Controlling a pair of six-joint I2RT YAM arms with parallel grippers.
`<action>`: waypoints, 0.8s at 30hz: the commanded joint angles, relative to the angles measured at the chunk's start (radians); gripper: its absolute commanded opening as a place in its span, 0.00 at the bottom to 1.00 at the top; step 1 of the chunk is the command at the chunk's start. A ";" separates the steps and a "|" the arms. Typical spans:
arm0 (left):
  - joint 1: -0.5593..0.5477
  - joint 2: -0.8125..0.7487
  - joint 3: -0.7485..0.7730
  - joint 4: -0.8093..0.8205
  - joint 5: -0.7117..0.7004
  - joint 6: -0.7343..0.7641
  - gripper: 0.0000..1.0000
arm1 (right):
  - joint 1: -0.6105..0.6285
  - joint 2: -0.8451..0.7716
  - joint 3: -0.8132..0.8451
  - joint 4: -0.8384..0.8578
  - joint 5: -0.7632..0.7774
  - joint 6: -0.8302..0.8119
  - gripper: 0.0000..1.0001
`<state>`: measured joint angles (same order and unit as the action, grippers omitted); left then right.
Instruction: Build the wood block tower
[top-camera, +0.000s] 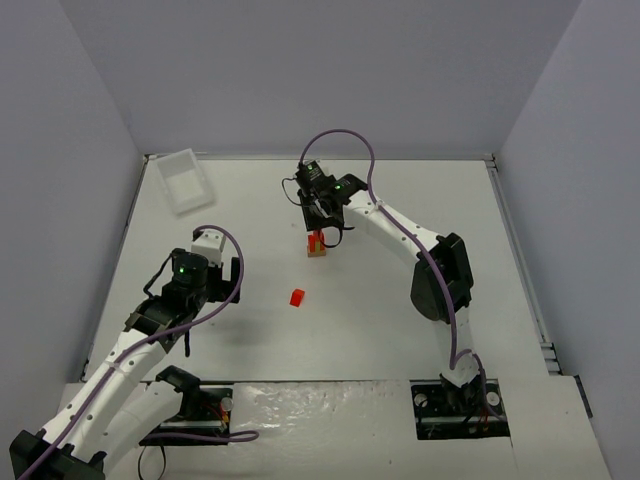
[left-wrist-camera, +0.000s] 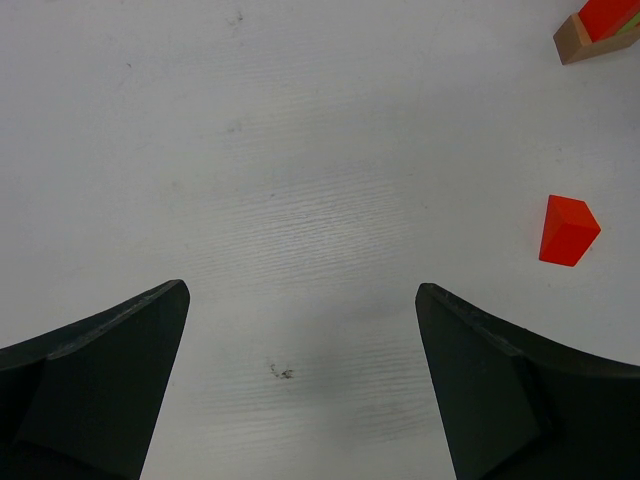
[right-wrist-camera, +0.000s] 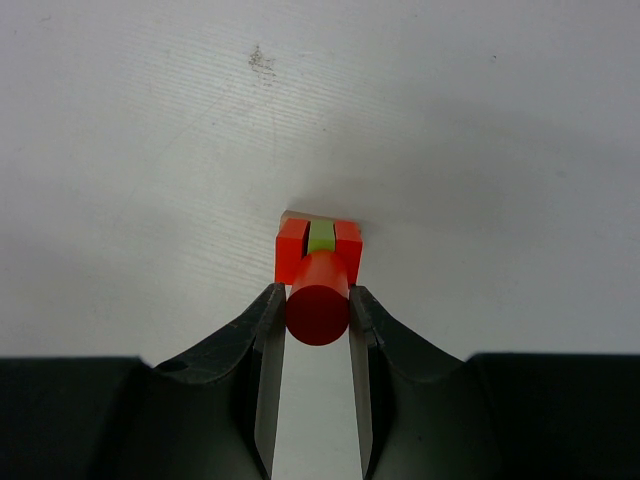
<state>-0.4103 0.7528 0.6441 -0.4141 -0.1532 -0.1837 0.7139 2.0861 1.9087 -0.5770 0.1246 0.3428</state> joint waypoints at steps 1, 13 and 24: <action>-0.002 0.006 0.019 0.057 0.009 0.018 0.96 | -0.005 -0.073 0.018 0.022 0.004 0.010 0.00; -0.002 0.005 0.019 0.056 0.009 0.018 0.96 | -0.004 -0.056 0.019 0.022 0.001 0.016 0.00; -0.002 0.003 0.019 0.057 0.009 0.021 0.96 | -0.004 -0.052 0.015 0.022 0.005 0.016 0.00</action>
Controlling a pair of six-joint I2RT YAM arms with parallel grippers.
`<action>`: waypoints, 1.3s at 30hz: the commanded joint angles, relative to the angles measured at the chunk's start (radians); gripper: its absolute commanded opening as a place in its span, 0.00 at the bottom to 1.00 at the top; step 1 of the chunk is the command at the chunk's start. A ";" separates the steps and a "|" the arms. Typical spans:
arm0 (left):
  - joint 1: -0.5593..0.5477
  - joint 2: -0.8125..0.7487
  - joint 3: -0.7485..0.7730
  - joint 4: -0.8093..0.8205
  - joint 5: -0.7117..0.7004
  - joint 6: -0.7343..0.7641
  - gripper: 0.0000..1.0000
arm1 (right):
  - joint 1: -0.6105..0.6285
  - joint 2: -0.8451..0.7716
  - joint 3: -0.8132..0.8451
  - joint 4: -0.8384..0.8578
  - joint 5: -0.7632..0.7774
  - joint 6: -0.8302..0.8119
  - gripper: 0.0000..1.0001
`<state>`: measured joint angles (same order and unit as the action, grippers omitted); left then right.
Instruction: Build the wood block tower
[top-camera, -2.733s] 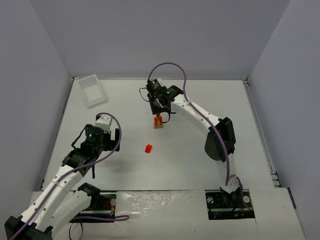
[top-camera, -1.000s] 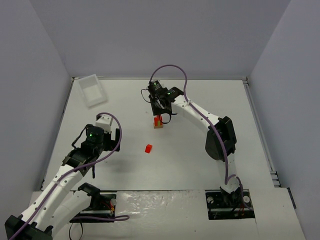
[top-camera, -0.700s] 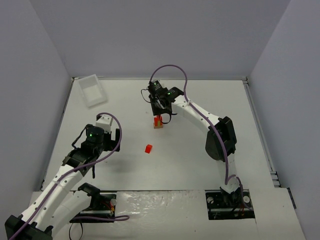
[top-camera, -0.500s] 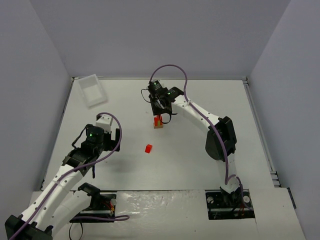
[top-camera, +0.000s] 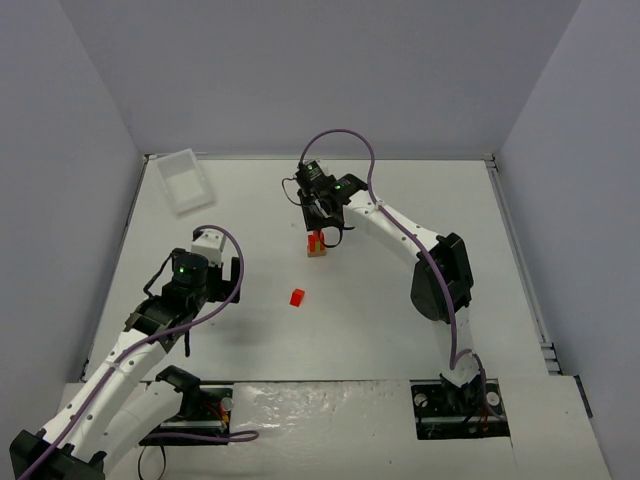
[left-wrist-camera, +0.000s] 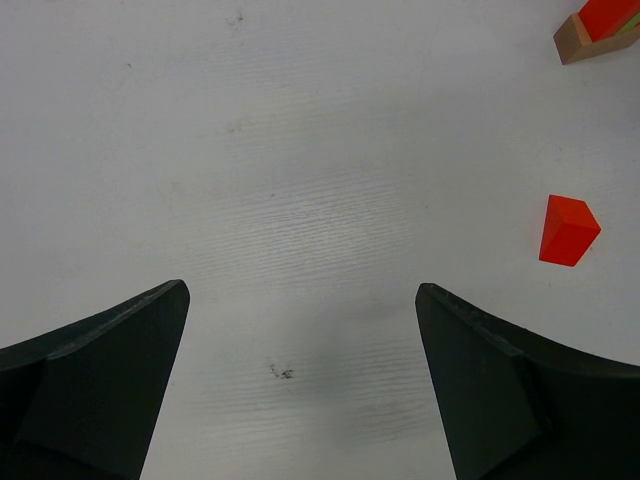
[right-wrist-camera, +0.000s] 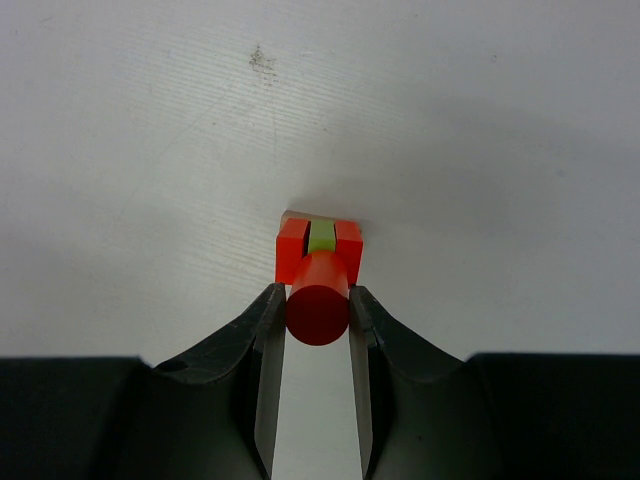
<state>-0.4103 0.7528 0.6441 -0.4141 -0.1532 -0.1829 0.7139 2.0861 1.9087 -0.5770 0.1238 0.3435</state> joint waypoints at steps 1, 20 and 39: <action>-0.002 0.003 0.019 0.057 0.009 0.020 0.96 | -0.005 -0.052 0.014 0.022 0.007 0.016 0.00; -0.002 0.001 0.019 0.057 0.011 0.021 0.96 | -0.005 -0.049 0.004 0.022 0.011 0.019 0.13; -0.004 0.002 0.019 0.060 0.014 0.020 0.96 | -0.005 -0.055 -0.010 0.025 0.020 0.026 0.29</action>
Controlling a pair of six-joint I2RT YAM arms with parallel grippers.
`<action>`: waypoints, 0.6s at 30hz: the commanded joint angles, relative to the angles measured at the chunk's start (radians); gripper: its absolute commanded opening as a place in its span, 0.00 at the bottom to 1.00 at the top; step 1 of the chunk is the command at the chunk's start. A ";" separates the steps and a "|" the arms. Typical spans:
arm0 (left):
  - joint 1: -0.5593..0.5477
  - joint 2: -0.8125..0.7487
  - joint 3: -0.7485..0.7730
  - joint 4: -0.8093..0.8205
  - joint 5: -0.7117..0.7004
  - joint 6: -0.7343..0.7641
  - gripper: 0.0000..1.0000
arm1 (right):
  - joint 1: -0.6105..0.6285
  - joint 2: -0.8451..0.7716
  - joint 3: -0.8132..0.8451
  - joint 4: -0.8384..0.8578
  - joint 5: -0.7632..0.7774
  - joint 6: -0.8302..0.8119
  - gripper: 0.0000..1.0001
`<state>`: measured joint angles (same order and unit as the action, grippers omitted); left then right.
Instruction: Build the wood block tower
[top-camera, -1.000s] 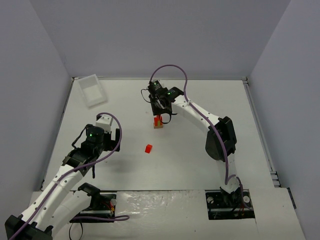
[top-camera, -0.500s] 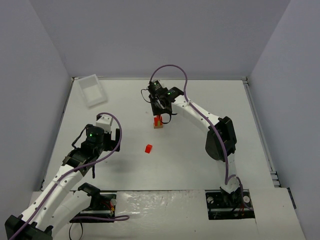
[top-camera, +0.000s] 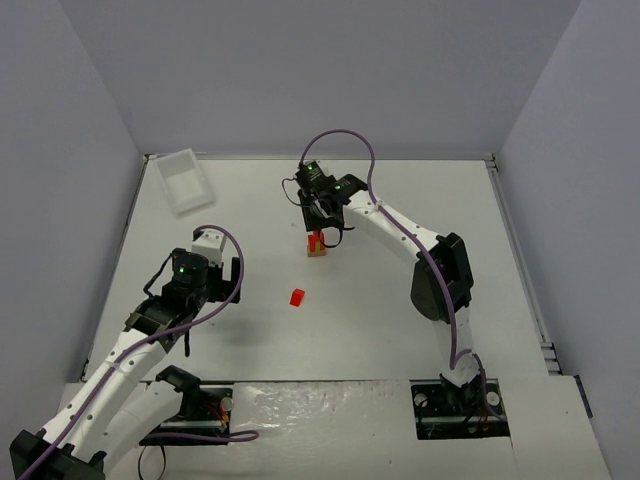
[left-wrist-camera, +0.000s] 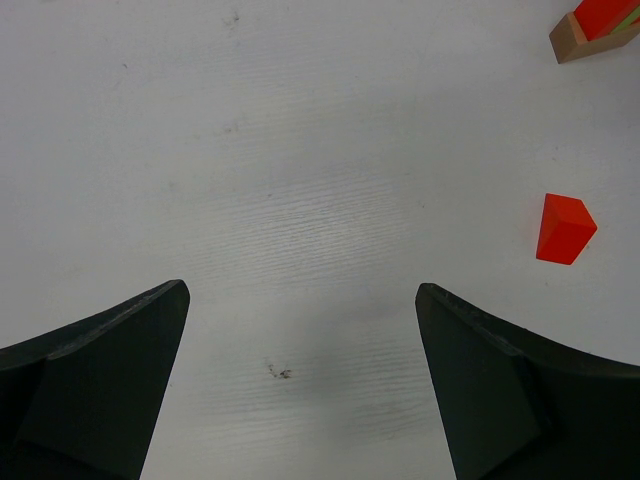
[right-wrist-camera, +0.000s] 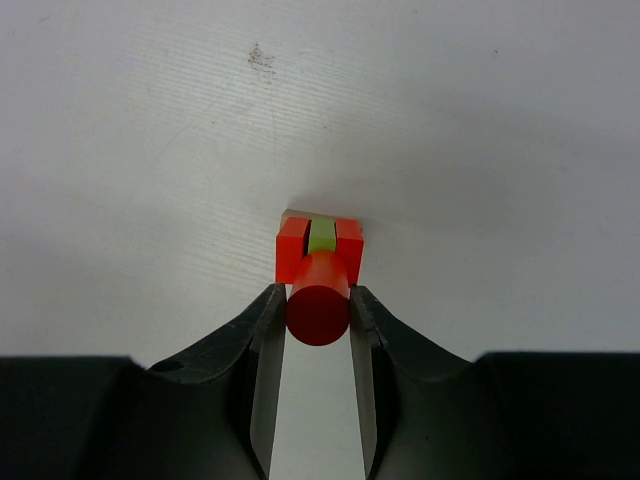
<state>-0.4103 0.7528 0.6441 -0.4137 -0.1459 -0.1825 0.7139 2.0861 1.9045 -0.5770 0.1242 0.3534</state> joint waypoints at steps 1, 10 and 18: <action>-0.004 0.003 0.019 0.058 0.006 0.021 0.96 | -0.005 -0.056 -0.004 0.025 0.022 0.016 0.31; -0.005 0.000 0.019 0.058 0.006 0.021 0.96 | -0.004 -0.071 -0.004 0.025 0.033 0.018 0.42; -0.006 -0.002 0.019 0.058 0.006 0.020 0.96 | -0.001 -0.115 0.014 0.023 0.046 0.011 0.47</action>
<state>-0.4103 0.7525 0.6441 -0.4137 -0.1459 -0.1825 0.7139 2.0828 1.8957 -0.5755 0.1266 0.3656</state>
